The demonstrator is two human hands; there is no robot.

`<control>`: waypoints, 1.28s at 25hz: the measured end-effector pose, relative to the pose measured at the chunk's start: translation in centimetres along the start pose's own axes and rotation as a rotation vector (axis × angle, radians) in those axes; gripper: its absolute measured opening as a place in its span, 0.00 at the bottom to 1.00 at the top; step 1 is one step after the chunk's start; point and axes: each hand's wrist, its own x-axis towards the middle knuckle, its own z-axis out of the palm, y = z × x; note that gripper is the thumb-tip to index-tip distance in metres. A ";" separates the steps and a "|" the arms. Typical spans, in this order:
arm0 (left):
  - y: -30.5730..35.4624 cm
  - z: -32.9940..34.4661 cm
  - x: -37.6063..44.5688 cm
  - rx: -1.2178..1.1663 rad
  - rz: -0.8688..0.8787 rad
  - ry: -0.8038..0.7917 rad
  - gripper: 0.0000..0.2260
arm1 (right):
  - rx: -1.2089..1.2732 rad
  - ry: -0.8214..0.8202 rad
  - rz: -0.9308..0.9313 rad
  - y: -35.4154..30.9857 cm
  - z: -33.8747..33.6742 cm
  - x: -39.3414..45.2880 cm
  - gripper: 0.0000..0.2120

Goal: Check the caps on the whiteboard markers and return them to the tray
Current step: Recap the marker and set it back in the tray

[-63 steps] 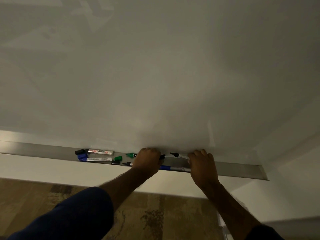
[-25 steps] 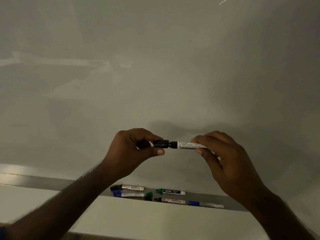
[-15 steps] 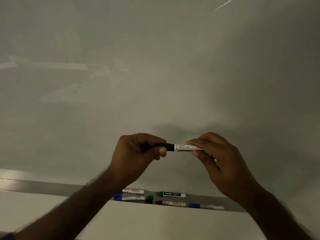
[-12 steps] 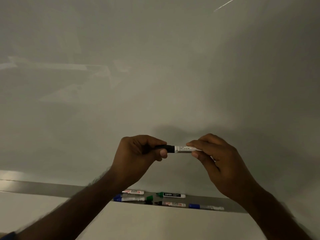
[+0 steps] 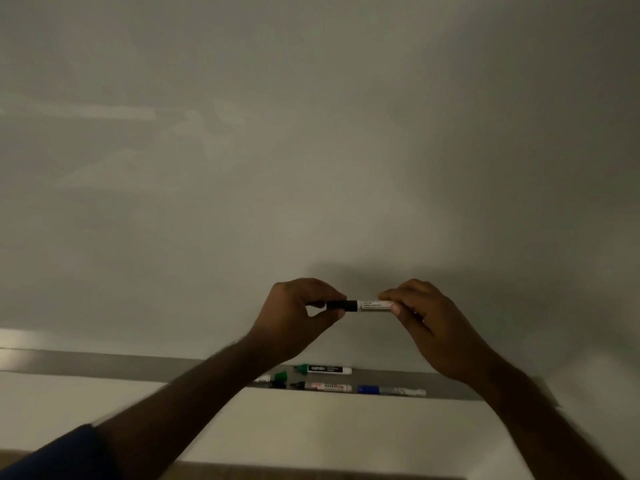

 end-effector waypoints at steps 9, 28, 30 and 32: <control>-6.8 13.7 -0.8 0.218 -0.328 -0.266 0.06 | -0.211 -0.138 0.272 13.0 6.9 -4.8 0.11; -11.1 21.2 -4.3 0.396 -0.407 -0.524 0.09 | -0.087 -0.243 0.418 20.1 13.4 -9.2 0.10; -11.4 21.0 -4.5 0.378 -0.378 -0.515 0.09 | -0.094 -0.239 0.393 19.9 13.5 -9.2 0.10; -11.5 20.9 -4.7 0.371 -0.365 -0.518 0.08 | -0.104 -0.227 0.387 19.8 13.5 -9.4 0.10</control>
